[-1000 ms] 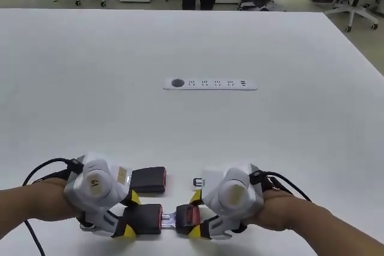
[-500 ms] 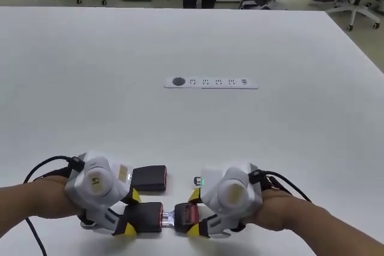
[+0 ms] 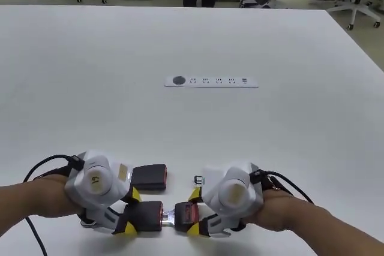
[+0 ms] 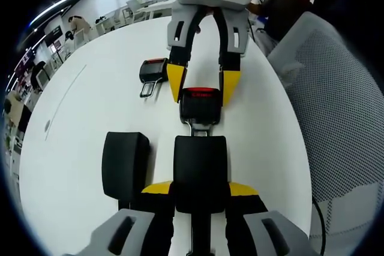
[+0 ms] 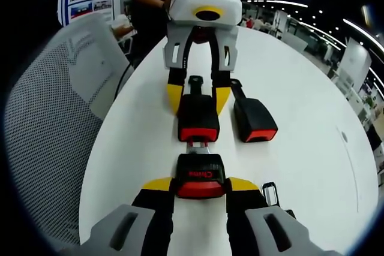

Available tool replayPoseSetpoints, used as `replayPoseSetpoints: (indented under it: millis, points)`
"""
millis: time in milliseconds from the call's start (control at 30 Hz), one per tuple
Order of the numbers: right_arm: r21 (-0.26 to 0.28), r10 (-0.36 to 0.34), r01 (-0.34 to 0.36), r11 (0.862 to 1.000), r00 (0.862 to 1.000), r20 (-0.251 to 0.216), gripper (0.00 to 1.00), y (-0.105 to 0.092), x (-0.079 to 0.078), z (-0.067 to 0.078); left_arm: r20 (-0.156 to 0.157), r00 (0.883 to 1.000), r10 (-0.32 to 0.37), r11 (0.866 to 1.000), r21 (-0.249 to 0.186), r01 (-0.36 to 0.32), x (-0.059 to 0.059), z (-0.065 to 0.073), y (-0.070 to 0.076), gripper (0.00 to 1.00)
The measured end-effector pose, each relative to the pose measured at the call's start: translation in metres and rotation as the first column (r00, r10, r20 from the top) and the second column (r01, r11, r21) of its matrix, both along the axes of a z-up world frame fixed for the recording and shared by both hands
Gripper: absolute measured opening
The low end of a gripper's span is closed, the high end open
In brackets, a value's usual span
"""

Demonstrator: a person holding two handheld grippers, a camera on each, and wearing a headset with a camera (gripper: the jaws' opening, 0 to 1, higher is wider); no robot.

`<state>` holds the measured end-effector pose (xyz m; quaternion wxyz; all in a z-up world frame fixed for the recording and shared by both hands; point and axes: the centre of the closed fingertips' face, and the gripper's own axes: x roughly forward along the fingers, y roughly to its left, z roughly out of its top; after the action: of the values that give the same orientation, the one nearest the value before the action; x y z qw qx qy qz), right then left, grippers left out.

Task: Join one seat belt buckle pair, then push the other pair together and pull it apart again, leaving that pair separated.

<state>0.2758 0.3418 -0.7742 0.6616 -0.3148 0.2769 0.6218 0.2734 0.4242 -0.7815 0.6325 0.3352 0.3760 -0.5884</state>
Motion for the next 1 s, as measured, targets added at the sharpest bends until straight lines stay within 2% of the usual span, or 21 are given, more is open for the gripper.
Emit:
replayPoseSetpoints:
  millis: [1000]
  points:
    - [-0.021,-0.008,0.008,1.0,1.0,-0.019,0.28,0.0042,0.0005,0.0013,-0.004,1.0,-0.003,1.0,0.006,0.003,-0.0018,0.0011,-0.0022,0.32]
